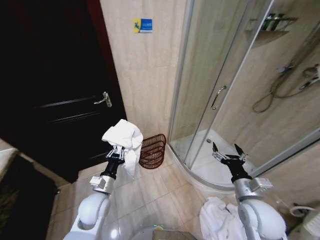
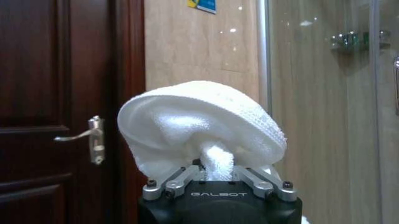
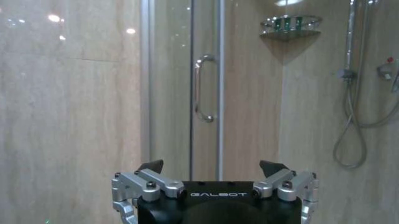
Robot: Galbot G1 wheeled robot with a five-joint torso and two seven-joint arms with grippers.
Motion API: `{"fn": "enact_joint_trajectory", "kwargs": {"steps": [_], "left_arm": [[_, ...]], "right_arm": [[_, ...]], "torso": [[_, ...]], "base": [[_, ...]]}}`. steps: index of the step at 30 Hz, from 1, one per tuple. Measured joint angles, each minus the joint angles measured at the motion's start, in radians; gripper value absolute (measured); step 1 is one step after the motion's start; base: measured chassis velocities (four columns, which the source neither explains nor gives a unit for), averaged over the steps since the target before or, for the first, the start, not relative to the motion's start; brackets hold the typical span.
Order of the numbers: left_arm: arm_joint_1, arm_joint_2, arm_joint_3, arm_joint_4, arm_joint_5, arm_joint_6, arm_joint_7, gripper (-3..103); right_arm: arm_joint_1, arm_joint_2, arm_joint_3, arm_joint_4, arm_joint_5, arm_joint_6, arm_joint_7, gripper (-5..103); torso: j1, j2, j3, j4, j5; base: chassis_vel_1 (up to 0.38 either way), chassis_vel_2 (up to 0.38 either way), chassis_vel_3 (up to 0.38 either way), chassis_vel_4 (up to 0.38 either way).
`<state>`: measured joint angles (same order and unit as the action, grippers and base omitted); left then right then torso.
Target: Discard the used towel into the hamper.
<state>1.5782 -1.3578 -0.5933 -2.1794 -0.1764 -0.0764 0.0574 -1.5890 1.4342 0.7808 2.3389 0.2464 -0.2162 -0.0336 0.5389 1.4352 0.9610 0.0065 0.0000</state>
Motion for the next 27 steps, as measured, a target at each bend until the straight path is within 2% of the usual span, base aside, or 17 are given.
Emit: {"fn": "enact_joint_trajectory", "kwargs": {"steps": [19,27], "left_arm": [[0.006,0.002,0.001,0.008,-0.011,-0.002,0.029,12],[-0.116,0.075,0.102,0.128,-0.044,0.025,0.01,12]], "right_arm": [[-0.008,-0.008,-0.006,-0.004,0.0,-0.002,0.011,100],[-0.014,-0.007,-0.007,-0.016,-0.002,0.002,0.013,100]], "torso": [[0.0,0.0,0.0,0.0002,-0.0002],[0.0,0.0,0.0,0.0,-0.0001]], "base": [[-0.091,0.071,0.072,-0.089],[-0.033,0.027,0.033,-0.02]]}}
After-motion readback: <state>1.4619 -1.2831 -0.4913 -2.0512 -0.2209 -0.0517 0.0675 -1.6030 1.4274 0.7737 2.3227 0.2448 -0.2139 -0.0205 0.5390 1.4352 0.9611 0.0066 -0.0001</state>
